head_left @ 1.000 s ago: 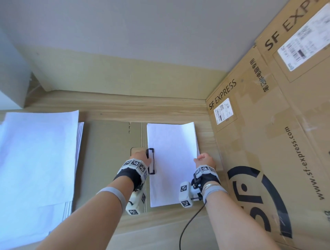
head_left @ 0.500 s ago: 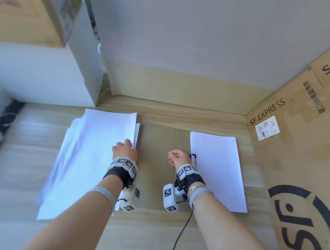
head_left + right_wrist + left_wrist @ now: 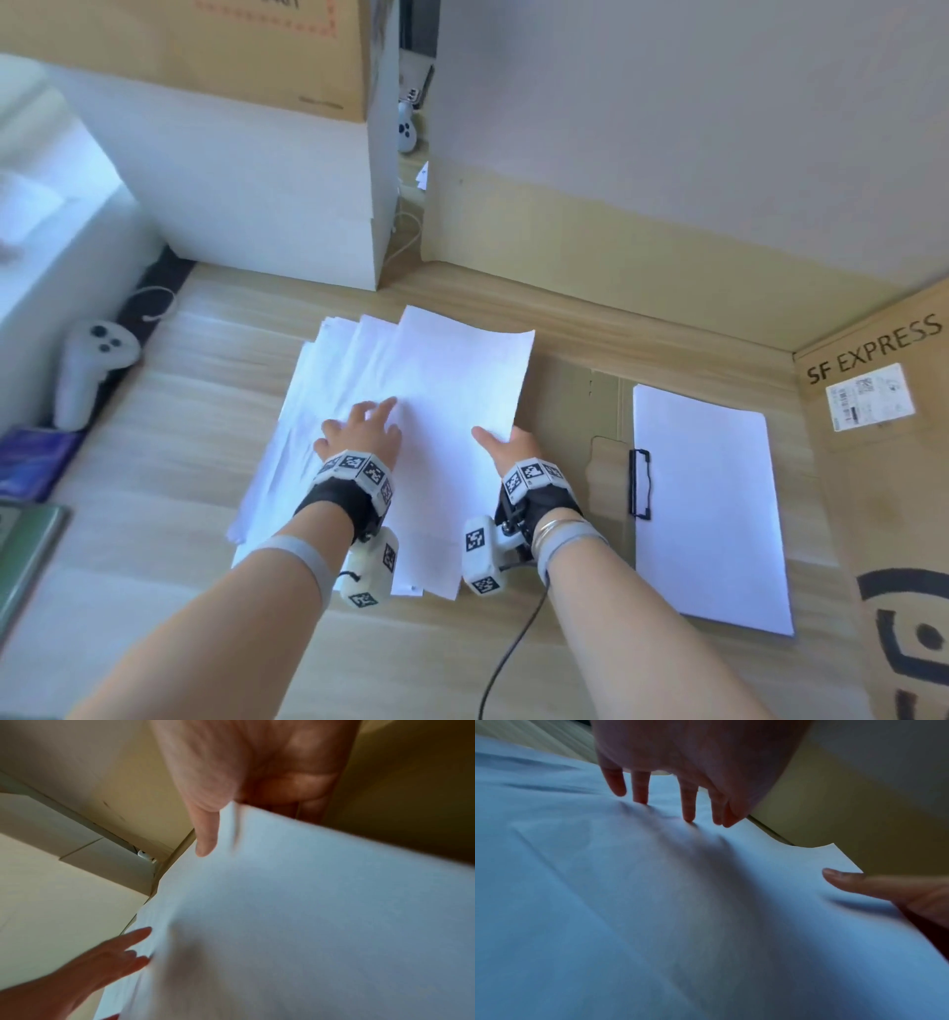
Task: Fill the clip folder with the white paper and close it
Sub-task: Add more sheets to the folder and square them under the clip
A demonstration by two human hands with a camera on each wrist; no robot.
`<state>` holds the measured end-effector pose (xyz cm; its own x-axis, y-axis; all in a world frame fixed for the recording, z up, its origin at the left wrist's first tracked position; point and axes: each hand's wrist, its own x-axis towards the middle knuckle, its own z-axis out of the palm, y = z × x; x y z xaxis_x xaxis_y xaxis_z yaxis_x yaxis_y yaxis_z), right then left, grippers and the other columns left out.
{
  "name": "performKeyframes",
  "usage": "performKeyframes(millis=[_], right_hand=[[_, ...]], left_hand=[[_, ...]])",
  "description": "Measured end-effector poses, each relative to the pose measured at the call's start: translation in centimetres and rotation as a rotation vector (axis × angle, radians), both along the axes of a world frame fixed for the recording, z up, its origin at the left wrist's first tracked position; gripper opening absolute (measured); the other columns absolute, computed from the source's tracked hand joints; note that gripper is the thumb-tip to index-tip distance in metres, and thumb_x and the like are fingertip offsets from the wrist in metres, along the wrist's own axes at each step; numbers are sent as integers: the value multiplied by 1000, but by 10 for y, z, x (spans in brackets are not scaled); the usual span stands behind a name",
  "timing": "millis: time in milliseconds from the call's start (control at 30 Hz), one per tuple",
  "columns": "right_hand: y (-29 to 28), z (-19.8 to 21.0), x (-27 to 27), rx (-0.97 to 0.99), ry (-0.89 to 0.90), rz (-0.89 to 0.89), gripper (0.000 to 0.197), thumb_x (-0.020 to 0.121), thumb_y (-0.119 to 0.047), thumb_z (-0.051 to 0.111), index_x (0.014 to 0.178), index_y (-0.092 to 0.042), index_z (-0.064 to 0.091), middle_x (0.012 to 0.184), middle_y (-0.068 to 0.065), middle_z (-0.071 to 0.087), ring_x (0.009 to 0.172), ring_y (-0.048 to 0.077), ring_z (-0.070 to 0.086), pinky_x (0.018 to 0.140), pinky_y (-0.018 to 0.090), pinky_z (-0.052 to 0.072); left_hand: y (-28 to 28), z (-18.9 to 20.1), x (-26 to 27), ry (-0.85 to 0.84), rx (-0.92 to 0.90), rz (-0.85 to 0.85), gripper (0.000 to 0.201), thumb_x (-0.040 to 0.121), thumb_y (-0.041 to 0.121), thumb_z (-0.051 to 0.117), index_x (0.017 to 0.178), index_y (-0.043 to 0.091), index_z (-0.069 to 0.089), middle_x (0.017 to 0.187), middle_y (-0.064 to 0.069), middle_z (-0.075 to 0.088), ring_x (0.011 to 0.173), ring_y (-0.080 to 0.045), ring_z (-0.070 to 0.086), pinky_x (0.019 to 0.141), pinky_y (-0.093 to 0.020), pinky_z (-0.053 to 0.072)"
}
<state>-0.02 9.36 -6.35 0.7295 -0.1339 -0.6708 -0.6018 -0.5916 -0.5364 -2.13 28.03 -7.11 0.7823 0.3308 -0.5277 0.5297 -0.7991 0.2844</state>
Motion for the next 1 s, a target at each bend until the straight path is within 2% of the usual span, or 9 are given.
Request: performKeyframes(millis=[67,167,267,500,600,667,733,867,1000], right_hand=[[4,4,-2,-36,23,-10,55,87,-36,60,129,-3,49,127,10,58,118,29,55,93,30,42],[6,3,-5,-61,42,-20,43,86,-20,62,125,-3,54,125,12,61,112,29,60,91,30,45],[8,-2,-7,-39,47,-73,42,81,-11,63,122,-6,55,121,11,65,106,27,63,91,32,50],[14,7,-8,38,48,-130,69,80,-19,69,139,-6,36,137,7,51,125,27,52,107,37,40],[10,7,-10,50,40,-102,47,82,-13,66,126,-5,50,126,11,61,113,26,60,96,31,46],[8,7,-12,56,20,-89,38,83,-11,65,119,-5,56,120,11,65,101,24,62,87,27,45],[10,7,-15,88,19,-85,39,82,-13,67,119,-7,57,118,9,65,95,21,60,86,26,45],[14,8,-16,86,68,-104,68,78,-30,72,135,-6,45,136,7,54,121,25,55,105,35,42],[10,16,-20,61,155,-128,76,86,-31,64,144,0,26,148,14,38,134,29,41,107,34,34]], left_hand=[[3,3,1,-74,15,95,46,95,29,38,140,41,35,150,2,29,125,-35,39,105,-42,32],[15,1,-2,-82,62,208,48,94,28,42,141,32,35,152,-8,24,132,-35,32,110,-42,26],[21,-1,-5,-62,57,147,50,95,29,41,144,28,31,153,-7,28,136,-33,30,110,-41,27],[15,0,2,-145,-183,174,53,93,21,45,144,25,31,145,-11,42,130,-32,43,105,-42,39],[24,-2,-3,-90,-47,226,55,94,31,46,145,31,27,157,-9,18,144,-33,19,114,-45,23],[27,-4,-5,-35,-63,238,56,94,34,45,147,32,24,159,-8,11,145,-33,12,115,-46,22],[27,-3,-5,-41,-73,230,56,94,34,46,146,31,25,157,-7,19,142,-33,19,112,-47,26],[28,0,-1,-98,-105,306,59,91,30,53,145,29,28,147,-10,35,130,-35,38,105,-45,33],[37,-4,4,-90,-269,433,71,88,23,61,148,23,22,141,-17,42,124,-36,49,108,-50,35]])
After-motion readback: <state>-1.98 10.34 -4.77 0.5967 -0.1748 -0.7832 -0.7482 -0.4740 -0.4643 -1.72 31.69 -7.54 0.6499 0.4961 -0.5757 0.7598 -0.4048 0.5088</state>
